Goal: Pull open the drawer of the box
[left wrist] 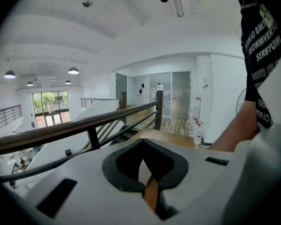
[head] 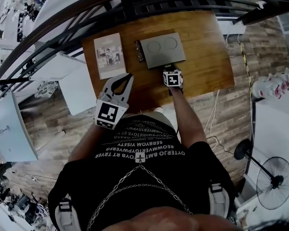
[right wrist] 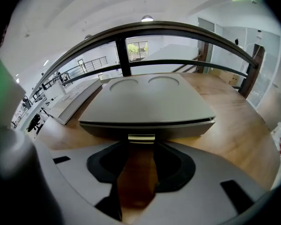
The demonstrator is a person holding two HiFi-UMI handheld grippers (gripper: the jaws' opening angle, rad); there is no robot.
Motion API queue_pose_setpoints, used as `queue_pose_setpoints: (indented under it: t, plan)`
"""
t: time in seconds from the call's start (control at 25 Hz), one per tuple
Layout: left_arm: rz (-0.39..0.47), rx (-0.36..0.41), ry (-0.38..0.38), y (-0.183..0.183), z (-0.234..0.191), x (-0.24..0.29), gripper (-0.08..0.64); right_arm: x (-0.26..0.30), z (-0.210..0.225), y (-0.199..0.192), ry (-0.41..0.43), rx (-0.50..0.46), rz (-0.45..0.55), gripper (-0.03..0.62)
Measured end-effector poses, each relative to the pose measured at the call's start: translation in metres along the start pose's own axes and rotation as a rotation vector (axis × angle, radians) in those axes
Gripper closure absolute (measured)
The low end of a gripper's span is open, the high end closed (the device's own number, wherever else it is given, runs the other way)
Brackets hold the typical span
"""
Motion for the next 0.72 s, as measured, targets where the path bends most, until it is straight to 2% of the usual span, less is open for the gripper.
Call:
queue_pose_setpoints:
  t: [0.72]
  plan:
    - [0.021,0.022,-0.001,0.008,0.024,-0.019,0.555,-0.026,0.002,-0.024,0.013,0.005,-0.032,0.43]
Point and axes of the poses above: the fingertips, and each gripper's own axes: x forward along the fingers, z to its right, y out of its top, the point moved 6 cm from there along -x, backward along the fingers, and after that the axes turned 7 degrees about z, right-handed, at the moved point
